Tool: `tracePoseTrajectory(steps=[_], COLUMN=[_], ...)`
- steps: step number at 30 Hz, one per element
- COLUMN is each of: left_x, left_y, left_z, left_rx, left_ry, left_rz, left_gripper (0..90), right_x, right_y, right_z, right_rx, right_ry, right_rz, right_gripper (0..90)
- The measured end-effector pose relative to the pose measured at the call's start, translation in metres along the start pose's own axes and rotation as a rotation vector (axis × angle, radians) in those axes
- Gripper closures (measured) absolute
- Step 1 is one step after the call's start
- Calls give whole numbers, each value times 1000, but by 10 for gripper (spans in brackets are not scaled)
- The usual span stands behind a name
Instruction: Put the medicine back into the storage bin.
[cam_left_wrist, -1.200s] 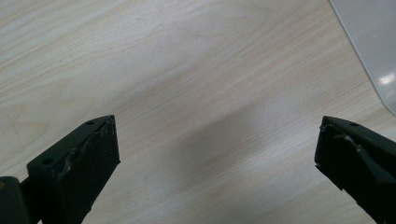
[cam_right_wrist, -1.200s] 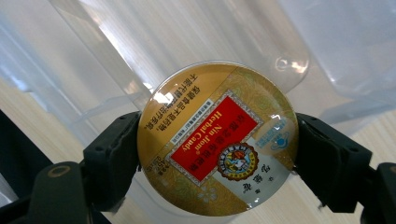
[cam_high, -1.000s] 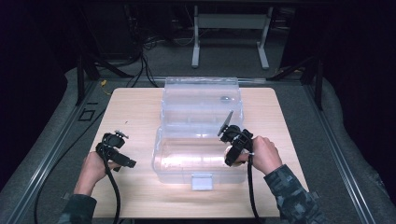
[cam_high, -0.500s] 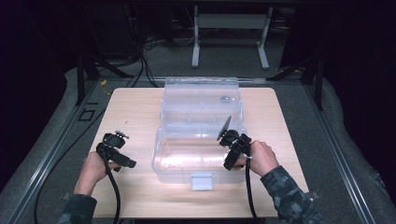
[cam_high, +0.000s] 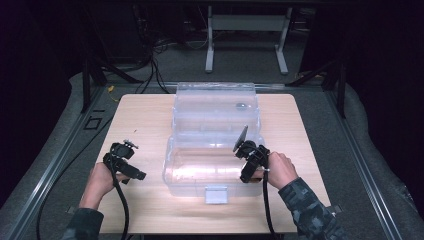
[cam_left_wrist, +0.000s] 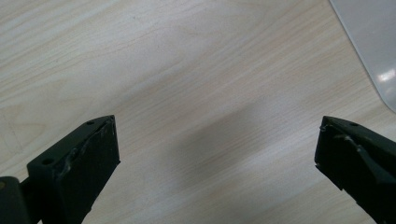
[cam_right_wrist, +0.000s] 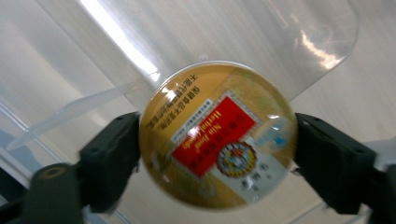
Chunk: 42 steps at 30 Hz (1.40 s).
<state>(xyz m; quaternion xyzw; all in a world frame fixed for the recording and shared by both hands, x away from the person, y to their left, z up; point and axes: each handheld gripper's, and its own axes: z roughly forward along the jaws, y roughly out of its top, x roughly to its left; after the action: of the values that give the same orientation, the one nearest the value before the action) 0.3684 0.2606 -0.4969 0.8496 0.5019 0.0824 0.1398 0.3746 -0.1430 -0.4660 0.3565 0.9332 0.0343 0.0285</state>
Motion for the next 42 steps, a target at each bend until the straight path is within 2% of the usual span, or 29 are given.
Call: tracePoseTrajectory(steps=[7, 10, 11, 14, 21, 24, 27, 32, 40, 42], left_x=[0, 0, 0, 0, 0, 0, 0, -2, -6, -7], left_y=[0, 0, 0, 0, 1, 2, 3, 8, 13, 13], left_z=[-1, -1, -1, -2, -7, -8, -9, -11, -9, -9], left_rx=[-4, -8, -7, -14, -36, -44, -47, -65, -67, -72], left_ry=[-2, -3, -4, -5, -14, -12, -12, -22, -34, -38], left_rz=[2, 4, 6, 7, 6, 3, 9, 18, 34, 28], left_gripper=[1, 1, 1, 1, 2, 2, 1, 1, 1, 1], right_x=[-1, -3, -3, -3, 1, 3, 4, 6, 11, 12], right_y=[-5, -9, -12, -15, -25, -28, -30, -35, -40, -41], right_z=[-15, -23, -27, -32, -44, -45, -47, -45, -40, -39], right_rx=[-48, -80, -106, -117, -169, -186, -181, -193, -203, -197], right_ry=[-1, 11, 27, 29, 69, 84, 86, 85, 95, 92], right_rz=[-8, -25, -35, -54, -103, -113, -130, -133, -135, -143], right_gripper=[133, 133, 133, 133, 126, 122, 126, 128, 141, 143])
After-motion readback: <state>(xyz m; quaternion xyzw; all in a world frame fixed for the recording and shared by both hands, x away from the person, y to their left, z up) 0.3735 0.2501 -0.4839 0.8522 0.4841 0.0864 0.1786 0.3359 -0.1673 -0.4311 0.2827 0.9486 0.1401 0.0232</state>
